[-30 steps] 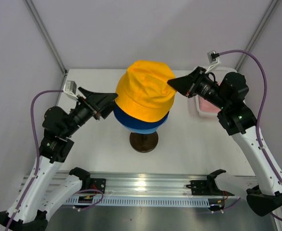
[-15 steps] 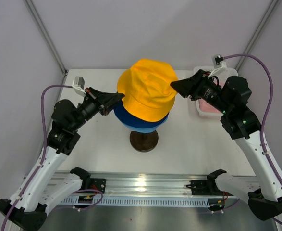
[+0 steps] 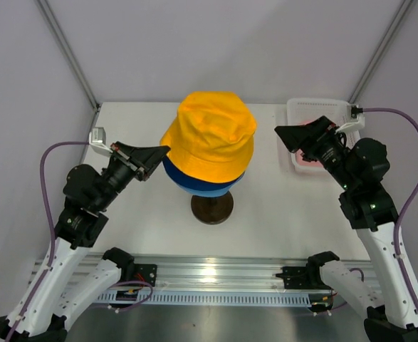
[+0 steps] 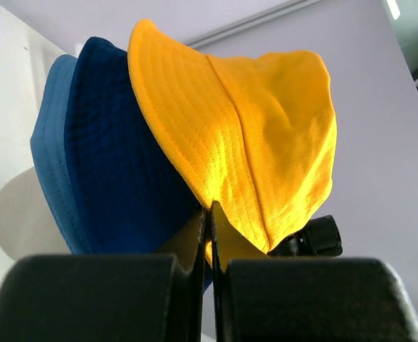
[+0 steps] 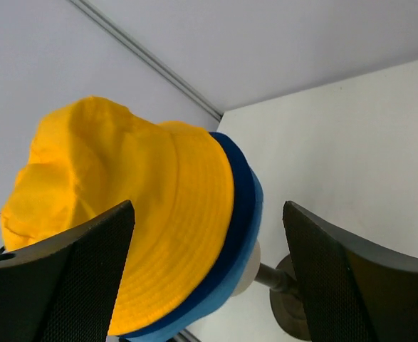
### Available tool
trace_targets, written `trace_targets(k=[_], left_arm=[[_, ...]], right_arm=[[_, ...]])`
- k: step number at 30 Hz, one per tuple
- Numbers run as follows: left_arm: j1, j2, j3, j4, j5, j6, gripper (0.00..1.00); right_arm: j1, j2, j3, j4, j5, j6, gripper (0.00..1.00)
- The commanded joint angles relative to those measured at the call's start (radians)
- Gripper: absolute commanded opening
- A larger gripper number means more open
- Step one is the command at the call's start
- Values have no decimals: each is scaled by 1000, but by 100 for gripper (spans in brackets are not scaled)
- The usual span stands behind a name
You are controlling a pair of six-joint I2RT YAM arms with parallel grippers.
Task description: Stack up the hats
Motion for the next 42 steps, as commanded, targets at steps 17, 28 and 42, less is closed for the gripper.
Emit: trace_targets(k=[17,28,42], left_arm=[[-5,34,-102,-79,-65,61,1],[-5,42,-82,-108,-108,97,1],[-5,63,-82,-85,-94,90,1]], right_arm=[[46,155,-200,464,-140,276,69],[83,214,-225,481,-121,294,65],[113,255,-297,697,-169,544,56]])
